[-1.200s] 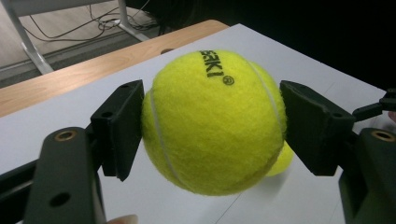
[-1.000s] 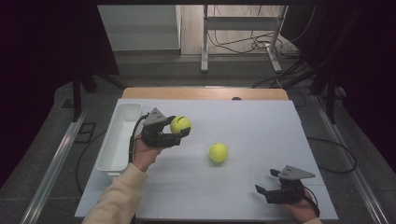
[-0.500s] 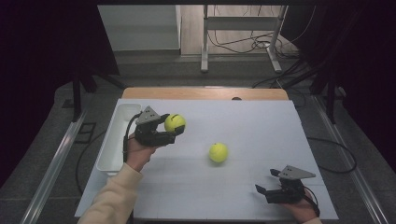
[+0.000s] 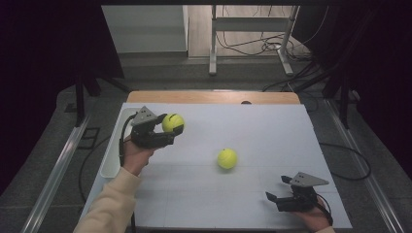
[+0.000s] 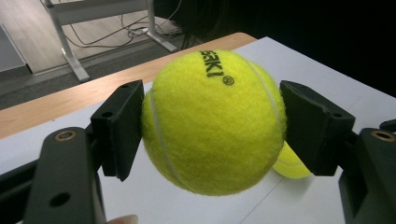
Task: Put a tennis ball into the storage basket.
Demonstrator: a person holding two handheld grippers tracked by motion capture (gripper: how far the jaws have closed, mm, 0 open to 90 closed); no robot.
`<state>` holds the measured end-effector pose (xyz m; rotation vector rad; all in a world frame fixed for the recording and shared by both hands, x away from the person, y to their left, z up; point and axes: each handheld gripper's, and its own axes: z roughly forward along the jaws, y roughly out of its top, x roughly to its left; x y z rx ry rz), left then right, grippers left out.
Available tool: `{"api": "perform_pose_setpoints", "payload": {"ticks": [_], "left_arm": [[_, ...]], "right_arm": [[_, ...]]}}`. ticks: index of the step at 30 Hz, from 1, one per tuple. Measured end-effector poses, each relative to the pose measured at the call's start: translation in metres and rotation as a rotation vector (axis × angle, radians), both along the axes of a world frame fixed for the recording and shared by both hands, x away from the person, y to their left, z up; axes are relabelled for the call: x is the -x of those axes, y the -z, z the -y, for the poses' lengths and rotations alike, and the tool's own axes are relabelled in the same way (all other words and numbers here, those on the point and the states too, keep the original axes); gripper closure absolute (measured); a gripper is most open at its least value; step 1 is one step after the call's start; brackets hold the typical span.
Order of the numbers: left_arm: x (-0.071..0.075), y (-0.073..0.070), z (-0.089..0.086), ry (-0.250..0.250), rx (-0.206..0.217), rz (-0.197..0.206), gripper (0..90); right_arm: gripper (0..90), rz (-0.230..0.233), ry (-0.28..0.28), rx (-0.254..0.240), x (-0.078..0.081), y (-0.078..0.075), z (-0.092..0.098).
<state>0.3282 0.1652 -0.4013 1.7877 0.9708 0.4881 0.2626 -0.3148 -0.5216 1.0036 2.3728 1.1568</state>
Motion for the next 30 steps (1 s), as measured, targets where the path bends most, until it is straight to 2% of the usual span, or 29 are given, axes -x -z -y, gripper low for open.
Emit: {"api": "perform_pose_setpoints", "payload": {"ticks": [13, 18, 30], "left_arm": [[-0.005, -0.002, -0.020, -0.062, -0.002, -0.008, 26.8], [-0.005, -0.001, -0.027, -0.079, -0.032, -0.015, 26.8], [-0.009, -0.001, -0.044, -0.135, -0.029, -0.019, 26.8]], "right_arm": [[12.7, 0.000, -0.001, -0.013, 0.000, 0.000, 0.000], [12.7, 0.000, 0.006, -0.016, 0.000, 0.000, 0.002], [12.7, -0.003, 0.006, -0.016, -0.001, 0.000, 0.001]]}}
